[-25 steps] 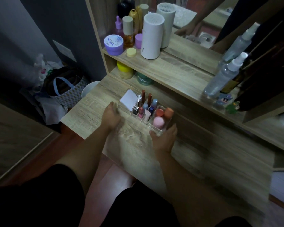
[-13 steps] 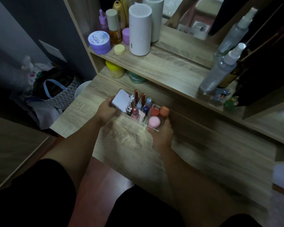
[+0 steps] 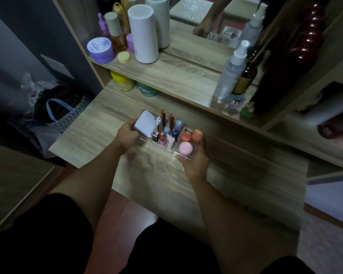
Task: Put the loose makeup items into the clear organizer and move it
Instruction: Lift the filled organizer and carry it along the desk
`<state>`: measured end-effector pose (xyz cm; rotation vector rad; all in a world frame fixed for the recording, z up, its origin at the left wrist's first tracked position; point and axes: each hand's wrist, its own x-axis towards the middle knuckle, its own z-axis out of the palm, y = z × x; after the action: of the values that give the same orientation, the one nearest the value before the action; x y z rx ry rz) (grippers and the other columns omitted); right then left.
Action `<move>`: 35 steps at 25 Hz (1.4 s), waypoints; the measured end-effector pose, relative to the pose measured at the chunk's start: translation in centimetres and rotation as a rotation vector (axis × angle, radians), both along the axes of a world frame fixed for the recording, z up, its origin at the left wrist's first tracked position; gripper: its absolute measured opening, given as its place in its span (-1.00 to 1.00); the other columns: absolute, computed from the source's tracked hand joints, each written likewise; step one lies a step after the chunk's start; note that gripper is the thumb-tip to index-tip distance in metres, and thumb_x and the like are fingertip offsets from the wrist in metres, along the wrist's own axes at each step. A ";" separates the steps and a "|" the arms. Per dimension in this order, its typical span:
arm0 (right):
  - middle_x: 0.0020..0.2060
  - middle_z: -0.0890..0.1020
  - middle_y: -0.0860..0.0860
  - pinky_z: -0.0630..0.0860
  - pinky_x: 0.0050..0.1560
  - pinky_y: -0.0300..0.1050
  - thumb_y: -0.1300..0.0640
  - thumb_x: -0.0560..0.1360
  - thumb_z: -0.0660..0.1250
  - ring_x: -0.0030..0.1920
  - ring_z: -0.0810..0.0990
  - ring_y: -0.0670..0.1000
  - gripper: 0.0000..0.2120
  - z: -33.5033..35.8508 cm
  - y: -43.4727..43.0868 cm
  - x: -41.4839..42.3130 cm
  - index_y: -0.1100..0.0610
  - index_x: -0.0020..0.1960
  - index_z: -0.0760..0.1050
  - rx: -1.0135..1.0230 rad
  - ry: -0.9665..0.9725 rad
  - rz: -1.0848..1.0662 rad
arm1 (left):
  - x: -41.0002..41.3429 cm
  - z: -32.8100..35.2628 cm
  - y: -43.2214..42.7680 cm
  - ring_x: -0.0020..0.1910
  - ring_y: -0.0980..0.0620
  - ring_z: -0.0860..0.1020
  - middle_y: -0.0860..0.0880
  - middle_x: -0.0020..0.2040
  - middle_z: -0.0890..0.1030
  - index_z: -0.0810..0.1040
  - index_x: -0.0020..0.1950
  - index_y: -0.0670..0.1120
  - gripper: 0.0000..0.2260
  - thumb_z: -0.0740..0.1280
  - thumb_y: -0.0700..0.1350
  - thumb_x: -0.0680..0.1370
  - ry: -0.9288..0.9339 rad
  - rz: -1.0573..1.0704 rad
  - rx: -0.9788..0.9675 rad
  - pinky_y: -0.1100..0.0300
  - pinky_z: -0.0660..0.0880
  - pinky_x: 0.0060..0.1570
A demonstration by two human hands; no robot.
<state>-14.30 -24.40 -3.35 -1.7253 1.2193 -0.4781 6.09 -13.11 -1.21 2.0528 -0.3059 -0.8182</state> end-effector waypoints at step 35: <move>0.25 0.53 0.05 0.54 0.17 0.03 0.01 0.18 0.60 0.20 0.54 0.09 -0.04 -1.4 -10.8 -22.7 -0.02 0.44 0.16 -0.184 0.142 0.008 | -22.1 0.1 -11.8 0.12 -0.15 0.58 -0.20 0.16 0.62 0.50 0.30 -0.12 -0.48 0.22 -0.28 0.33 -0.018 -0.067 -0.063 0.03 0.53 0.09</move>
<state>-36.99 -35.19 -4.75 -1.9477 1.3016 -0.4819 -16.04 -24.90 -1.13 2.0014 -0.4077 -0.8211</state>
